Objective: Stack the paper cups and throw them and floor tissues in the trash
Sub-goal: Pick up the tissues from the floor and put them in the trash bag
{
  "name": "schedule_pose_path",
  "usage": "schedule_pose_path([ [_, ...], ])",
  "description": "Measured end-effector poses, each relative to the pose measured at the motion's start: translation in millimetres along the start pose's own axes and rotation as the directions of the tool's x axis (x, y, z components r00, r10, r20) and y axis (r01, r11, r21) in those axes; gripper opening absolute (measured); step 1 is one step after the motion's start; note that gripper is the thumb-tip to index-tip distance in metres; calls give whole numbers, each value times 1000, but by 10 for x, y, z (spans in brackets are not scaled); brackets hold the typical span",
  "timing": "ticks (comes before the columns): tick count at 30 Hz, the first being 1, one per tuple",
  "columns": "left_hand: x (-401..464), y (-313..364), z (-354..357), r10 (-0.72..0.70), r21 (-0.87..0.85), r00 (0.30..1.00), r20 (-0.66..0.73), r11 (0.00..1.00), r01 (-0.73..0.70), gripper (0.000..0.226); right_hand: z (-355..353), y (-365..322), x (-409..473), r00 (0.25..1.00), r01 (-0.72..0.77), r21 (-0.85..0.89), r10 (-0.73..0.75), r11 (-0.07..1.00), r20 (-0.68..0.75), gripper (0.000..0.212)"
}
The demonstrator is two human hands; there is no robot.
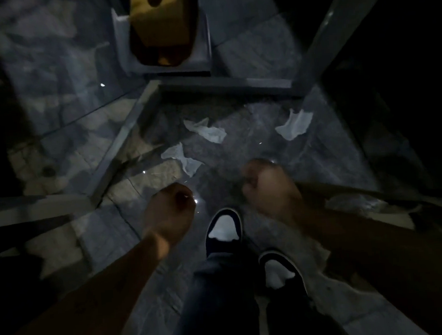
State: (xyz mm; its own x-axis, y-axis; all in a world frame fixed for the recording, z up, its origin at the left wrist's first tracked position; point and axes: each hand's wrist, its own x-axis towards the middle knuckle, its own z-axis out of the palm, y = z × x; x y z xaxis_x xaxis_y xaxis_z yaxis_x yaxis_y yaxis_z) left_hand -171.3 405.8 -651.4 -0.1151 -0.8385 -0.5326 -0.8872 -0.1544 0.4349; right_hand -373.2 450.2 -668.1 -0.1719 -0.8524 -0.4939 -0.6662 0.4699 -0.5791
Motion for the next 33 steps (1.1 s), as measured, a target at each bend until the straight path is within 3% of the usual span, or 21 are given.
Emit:
schedule_pose_path([
  [7,619,-456,264,87,204,996,22,975,-89,18,436,133,793,972,234,-122,-235,965,7,15],
  [11,993,-648,401,267,328,959,92,901,-282,22,511,263,1223,910,412,-299,-373,861,179,33],
  [15,1315,-789,398,389,433,901,190,791,-432,54,591,282,1632,865,502,-503,-427,704,264,40],
  [19,1578,-662,268,382,546,880,282,690,-475,34,719,272,1980,841,537,-595,-432,598,326,48],
  [23,1786,-662,245,326,544,908,262,727,-418,20,811,205,2232,799,595,-614,-460,519,387,52],
  [26,1875,-731,356,313,519,924,221,764,-383,30,885,156,2349,789,614,-615,-414,496,454,60],
  [28,1896,-787,454,267,467,936,231,813,-348,42,925,181,2412,790,614,-606,-391,507,473,56],
  [33,1898,-801,649,255,457,946,199,830,-320,37,967,317,2399,784,619,-537,-480,572,392,40],
])
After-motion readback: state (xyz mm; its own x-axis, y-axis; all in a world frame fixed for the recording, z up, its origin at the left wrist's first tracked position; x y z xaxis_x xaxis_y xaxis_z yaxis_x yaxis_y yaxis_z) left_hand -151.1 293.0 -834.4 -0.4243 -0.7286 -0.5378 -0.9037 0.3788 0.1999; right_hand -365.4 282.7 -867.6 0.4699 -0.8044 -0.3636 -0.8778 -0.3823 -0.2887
